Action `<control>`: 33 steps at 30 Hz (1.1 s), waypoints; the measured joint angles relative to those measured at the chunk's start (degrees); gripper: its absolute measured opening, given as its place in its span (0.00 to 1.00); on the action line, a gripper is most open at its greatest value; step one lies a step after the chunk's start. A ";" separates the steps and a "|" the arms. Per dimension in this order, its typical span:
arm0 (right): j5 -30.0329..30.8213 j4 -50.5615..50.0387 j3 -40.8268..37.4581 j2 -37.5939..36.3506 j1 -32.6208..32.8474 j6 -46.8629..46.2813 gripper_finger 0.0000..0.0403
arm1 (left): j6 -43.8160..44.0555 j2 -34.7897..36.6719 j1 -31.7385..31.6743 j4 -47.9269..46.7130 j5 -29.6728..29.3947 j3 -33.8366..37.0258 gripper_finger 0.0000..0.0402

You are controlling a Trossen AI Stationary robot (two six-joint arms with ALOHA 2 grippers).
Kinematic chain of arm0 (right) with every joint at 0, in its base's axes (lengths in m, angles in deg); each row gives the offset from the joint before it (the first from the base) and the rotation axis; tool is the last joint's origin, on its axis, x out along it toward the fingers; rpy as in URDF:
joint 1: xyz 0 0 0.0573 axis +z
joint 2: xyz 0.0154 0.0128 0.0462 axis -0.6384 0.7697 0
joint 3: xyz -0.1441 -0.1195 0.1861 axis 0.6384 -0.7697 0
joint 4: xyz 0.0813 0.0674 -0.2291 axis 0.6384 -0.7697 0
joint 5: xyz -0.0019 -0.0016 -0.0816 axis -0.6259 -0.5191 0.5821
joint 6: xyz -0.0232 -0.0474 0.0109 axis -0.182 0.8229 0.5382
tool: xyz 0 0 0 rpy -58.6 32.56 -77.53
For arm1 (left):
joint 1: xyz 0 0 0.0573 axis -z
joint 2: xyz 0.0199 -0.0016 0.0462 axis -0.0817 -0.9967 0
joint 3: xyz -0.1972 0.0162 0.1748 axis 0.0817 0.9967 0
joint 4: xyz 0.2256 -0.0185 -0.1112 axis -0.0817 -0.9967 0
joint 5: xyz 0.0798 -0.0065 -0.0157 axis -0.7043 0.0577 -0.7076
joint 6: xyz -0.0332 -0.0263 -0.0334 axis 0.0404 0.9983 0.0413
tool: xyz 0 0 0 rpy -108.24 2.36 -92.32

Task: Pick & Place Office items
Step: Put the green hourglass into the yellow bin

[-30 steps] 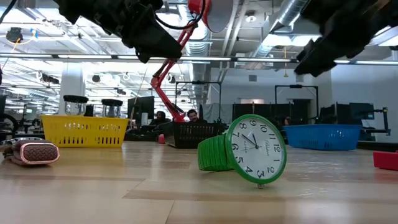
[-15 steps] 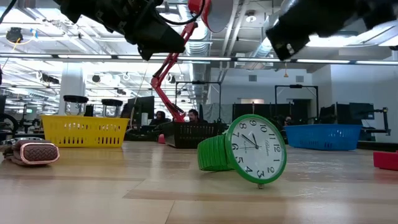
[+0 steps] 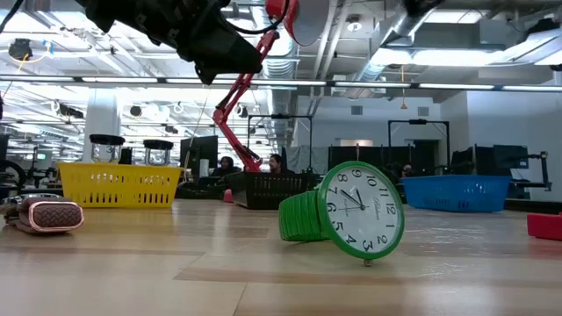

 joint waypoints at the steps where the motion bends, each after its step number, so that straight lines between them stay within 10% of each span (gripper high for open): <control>1: 0.00 -1.22 0.01 0.01 1.41 -0.05 0.56 | 0.18 0.00 -0.02 0.07 0.00 0.00 0.27; 10: 0.19 1.80 -0.08 6.50 11.00 1.45 0.58 | 6.63 0.00 0.00 0.54 0.00 0.00 0.27; 33: 0.24 9.15 -0.08 16.63 11.16 1.45 0.57 | 7.32 0.00 -0.02 1.40 0.00 0.00 0.28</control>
